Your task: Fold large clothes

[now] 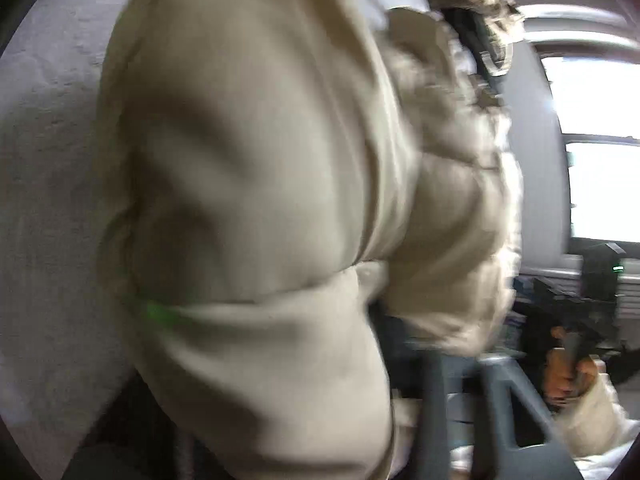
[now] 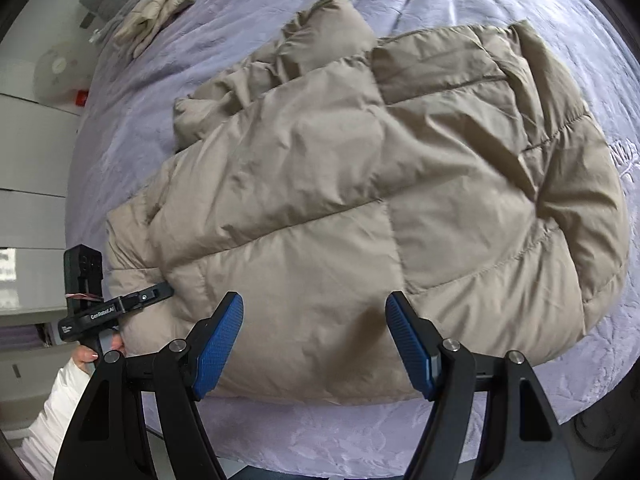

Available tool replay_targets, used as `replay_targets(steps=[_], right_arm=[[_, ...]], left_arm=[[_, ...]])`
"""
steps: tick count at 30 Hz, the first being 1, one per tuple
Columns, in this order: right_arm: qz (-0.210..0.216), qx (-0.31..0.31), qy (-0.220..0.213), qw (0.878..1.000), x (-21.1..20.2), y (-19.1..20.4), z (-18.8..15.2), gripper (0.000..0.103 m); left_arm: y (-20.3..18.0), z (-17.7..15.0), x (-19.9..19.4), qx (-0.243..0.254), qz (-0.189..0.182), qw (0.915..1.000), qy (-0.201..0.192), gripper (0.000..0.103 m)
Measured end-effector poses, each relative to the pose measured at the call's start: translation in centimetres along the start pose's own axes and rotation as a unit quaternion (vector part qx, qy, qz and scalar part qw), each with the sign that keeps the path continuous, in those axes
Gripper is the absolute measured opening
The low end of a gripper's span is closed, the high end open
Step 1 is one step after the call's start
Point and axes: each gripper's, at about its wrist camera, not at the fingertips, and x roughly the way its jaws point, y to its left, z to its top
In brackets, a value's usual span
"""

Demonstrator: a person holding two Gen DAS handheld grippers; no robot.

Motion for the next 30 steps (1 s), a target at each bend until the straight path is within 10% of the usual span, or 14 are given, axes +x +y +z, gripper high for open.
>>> replay_targets(steps=[3,7,18,30], right_arm=[[-0.002,-0.016,-0.024,1.0,-0.4,0.9,-0.2,0.076],[-0.004,-0.055,-0.055,0.997,-0.6,2.6,0.0,0.013],[0.069,-0.075,-0.026,0.994,6.9,1.5,4.5,0.011],[0.21,0.024,0.004,0.977,8.4,-5.2,4.3,0.004]], left_arm=[[-1.5,-0.4,-1.0,0.023,0.008,0.9997,-0.01,0.027],[-3.0,-0.9,-2.4,0.027,0.002,0.9995,-0.018,0.027],[-13.7,-2.4,-5.4,0.068,0.019,0.9963,-0.05,0.027],[-29.5,-2.0,2.4,0.147,0.082,0.9856,-0.015,0.027]])
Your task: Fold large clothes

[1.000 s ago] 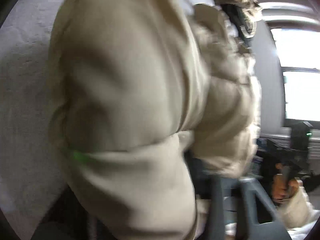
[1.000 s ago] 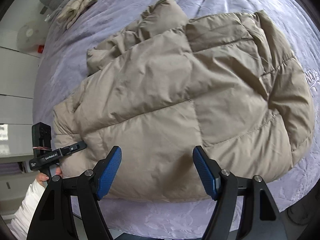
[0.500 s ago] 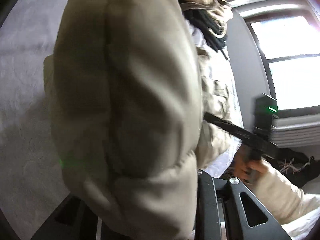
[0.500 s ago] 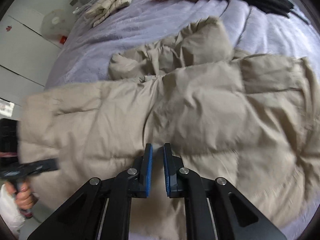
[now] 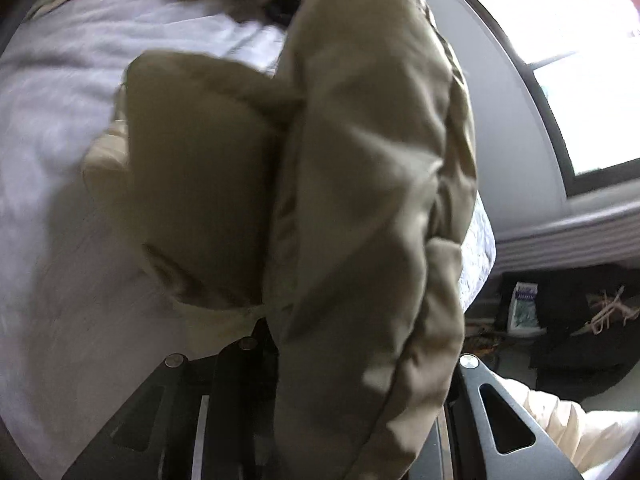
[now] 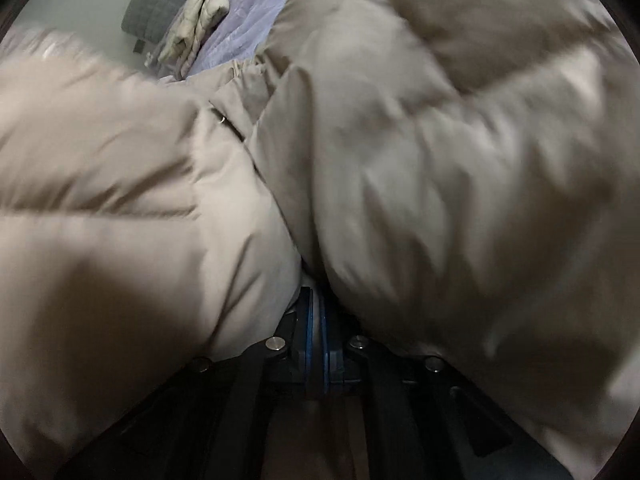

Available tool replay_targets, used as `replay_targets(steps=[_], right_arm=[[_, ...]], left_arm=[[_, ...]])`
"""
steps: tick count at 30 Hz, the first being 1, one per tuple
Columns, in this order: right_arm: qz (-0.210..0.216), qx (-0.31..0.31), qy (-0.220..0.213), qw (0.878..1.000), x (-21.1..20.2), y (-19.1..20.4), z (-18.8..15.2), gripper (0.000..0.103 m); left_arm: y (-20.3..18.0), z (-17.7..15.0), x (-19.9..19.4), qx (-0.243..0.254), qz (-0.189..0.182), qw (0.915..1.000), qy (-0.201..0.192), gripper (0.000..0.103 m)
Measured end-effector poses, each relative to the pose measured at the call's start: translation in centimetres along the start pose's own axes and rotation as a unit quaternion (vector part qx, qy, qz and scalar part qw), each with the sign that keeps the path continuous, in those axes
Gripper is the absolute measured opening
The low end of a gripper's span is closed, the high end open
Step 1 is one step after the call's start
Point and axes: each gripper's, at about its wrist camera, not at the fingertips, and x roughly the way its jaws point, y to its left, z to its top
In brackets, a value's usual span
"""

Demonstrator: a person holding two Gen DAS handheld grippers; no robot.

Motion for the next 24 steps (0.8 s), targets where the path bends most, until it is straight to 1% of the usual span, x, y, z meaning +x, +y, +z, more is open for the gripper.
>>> replay_targets(steps=[2,5,6,8,10,12,13,15,16,17,18,19,20,22,23,24], right_arm=[[0.02,0.016,-0.009,1.0,-2.3,-1.2,-0.8,0.004],[0.039,0.031,-0.036,0.998,-7.0,-3.3,-2.6,0.004],[0.047,0.041,-0.048,0.997,-8.6,-4.1,-3.3,0.004],[0.064,0.065,-0.075,0.993,-11.9,-6.2,-4.7,0.004],[0.064,0.087,-0.096,0.99,-14.6,-8.2,-6.1,0.005],[0.053,0.102,-0.109,0.987,-16.6,-9.6,-7.3,0.005],[0.044,0.107,-0.116,0.986,-17.8,-10.4,-8.1,0.005],[0.026,0.11,-0.125,0.986,-19.5,-11.2,-9.2,0.009],[0.017,0.11,-0.127,0.986,-20.1,-11.4,-9.8,0.019],[0.008,0.108,-0.129,0.986,-20.8,-11.5,-10.5,0.039],[0.003,0.104,-0.131,0.986,-21.3,-11.5,-11.0,0.051],[0.002,0.097,-0.134,0.986,-22.0,-11.4,-11.7,0.064],[0.007,0.087,-0.138,0.987,-22.7,-11.1,-12.3,0.064],[0.013,0.061,-0.148,0.987,-23.0,-9.6,-13.3,0.064],[0.013,0.046,-0.151,0.987,-23.7,-9.3,-13.8,0.064],[0.008,0.022,-0.154,0.988,-23.9,-8.3,-14.1,0.064]], left_arm=[[-1.8,0.8,1.5,0.009,0.011,0.9998,0.015,0.027],[-3.4,1.5,3.8,0.022,0.029,0.9987,0.035,0.028],[-4.3,2.0,4.7,0.026,0.033,0.9983,0.039,0.03],[-5.7,2.3,6.8,0.042,0.044,0.9969,0.051,0.037],[-6.8,2.5,8.6,0.054,0.043,0.9958,0.06,0.059],[-7.7,2.7,10.4,0.07,0.048,0.9942,0.065,0.065],[-8.3,2.9,11.8,0.087,0.057,0.9921,0.07,0.065],[-8.7,3.2,13.6,0.097,0.062,0.9903,0.077,0.066],[-8.8,3.4,14.2,0.099,0.059,0.99,0.081,0.073],[-8.3,2.9,14.2,0.099,0.051,0.9903,0.083,0.077],[-8.4,3.4,14.6,0.096,0.042,0.991,0.083,0.081],[-8.6,3.8,15.1,0.094,0.036,0.9915,0.083,0.081],[-7.6,4.0,14.9,0.091,0.035,0.9917,0.084,0.081],[-7.3,5.2,15.2,0.084,0.036,0.9924,0.083,0.081],[-5.9,4.7,14.3,0.082,0.036,0.9926,0.082,0.081],[-5.8,4.9,14.2,0.081,0.038,0.9927,0.081,0.081]])
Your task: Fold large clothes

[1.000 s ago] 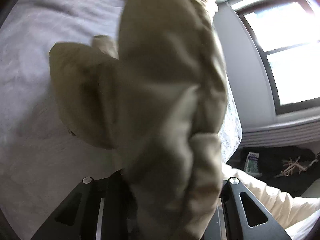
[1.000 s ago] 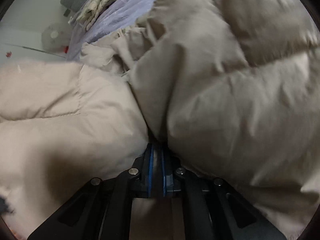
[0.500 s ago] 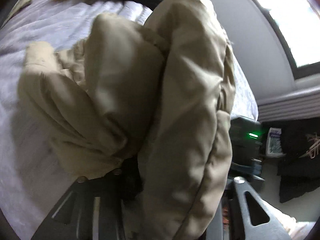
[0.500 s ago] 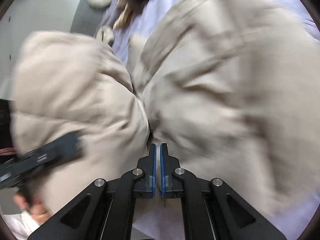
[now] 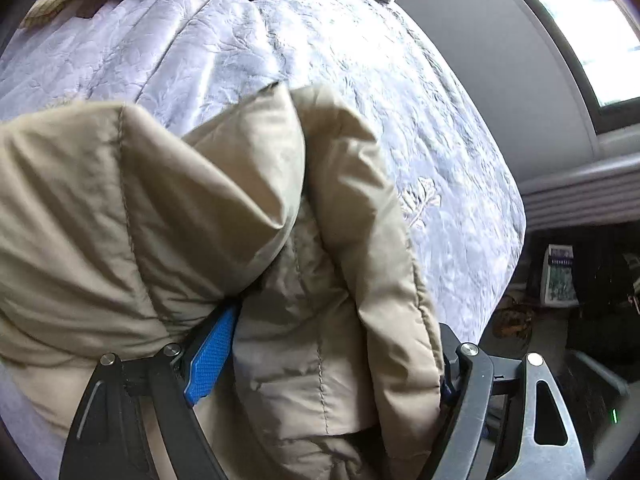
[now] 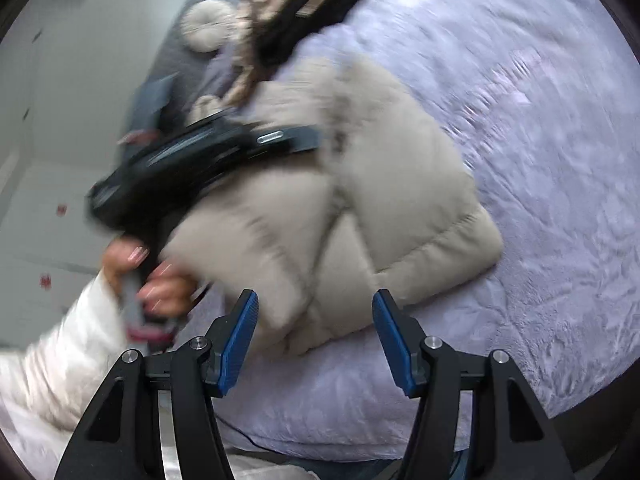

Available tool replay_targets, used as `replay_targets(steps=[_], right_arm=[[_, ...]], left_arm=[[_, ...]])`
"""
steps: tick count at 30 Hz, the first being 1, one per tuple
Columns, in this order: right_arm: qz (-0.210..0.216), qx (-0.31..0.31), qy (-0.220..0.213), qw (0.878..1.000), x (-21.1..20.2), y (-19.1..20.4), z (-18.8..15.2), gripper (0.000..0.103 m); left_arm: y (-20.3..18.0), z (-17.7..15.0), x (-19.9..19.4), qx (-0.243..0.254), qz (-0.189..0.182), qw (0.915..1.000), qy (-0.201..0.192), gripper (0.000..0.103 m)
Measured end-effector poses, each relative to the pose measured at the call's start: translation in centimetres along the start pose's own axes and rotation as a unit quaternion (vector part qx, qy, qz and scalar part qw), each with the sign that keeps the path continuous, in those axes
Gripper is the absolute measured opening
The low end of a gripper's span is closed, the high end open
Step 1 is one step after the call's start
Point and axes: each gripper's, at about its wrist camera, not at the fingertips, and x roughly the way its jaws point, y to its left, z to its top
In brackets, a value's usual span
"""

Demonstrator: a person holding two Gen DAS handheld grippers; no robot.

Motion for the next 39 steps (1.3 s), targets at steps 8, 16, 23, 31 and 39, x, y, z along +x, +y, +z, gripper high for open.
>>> replay_targets(steps=[8,16,23,31,39], right_arm=[[-0.101,-0.09,-0.024,0.99,4.7,5.1,0.9,0.025],[-0.157,-0.025,-0.045,0.986,3.5,0.7,0.8,0.011],[-0.167,0.016,-0.039,0.985,3.8,-2.3,0.4,0.011],[-0.156,0.077,-0.041,0.984,5.1,-8.4,3.0,0.011],[-0.169,0.1,-0.081,0.977,-0.7,-7.1,3.3,0.013]], left_arm=[[-5.9,1.6,-1.4,0.038,0.031,0.9982,-0.036,0.081],[-0.1,1.0,-8.5,0.04,0.2,0.9656,-0.161,0.081],[0.9,3.5,-2.1,0.011,0.217,0.967,-0.134,0.081],[-3.6,7.5,4.7,0.044,0.235,0.9621,-0.131,0.081],[-3.5,7.5,5.2,0.048,0.244,0.9599,-0.129,0.081]])
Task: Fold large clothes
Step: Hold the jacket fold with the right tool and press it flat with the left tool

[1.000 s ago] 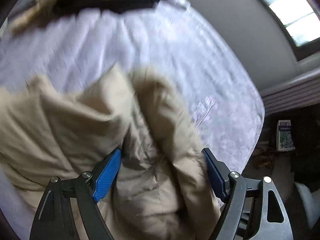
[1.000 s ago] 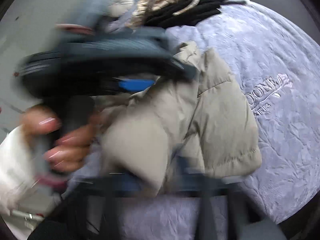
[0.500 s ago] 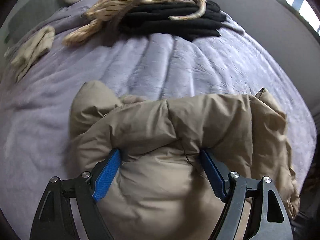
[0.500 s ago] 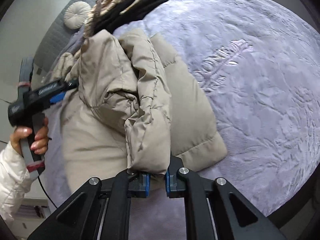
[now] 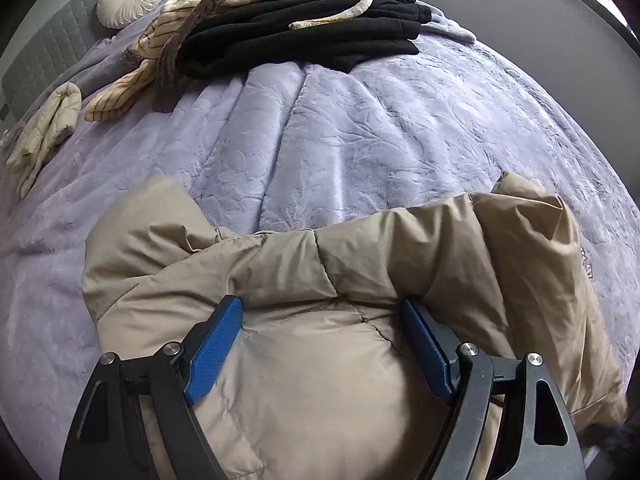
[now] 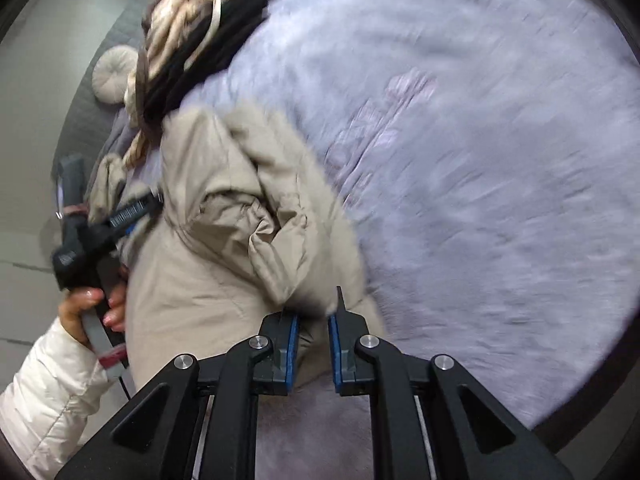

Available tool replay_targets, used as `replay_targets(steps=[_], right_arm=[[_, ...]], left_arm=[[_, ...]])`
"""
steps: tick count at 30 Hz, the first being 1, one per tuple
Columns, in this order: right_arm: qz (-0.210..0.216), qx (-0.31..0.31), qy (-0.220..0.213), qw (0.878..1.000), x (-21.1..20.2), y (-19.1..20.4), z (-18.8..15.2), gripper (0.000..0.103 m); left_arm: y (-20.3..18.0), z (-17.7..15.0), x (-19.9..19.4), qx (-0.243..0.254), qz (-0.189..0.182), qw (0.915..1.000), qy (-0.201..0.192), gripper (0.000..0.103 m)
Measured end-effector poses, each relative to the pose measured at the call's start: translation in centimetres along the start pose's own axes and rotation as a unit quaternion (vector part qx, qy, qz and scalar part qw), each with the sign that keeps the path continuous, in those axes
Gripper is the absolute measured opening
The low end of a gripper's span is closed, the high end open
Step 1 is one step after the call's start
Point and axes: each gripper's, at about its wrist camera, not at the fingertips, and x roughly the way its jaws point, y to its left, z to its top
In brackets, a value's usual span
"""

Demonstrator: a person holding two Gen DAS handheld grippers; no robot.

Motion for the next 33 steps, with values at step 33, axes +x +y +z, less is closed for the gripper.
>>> replay_targets(steps=[33], right_arm=[[-0.076,-0.166,0.095,0.979,7.2,2.8,2.5,0.011]], left_arm=[[5.2,-9.3,-10.4,-0.124,-0.005,0.9921,0.019,0.082]])
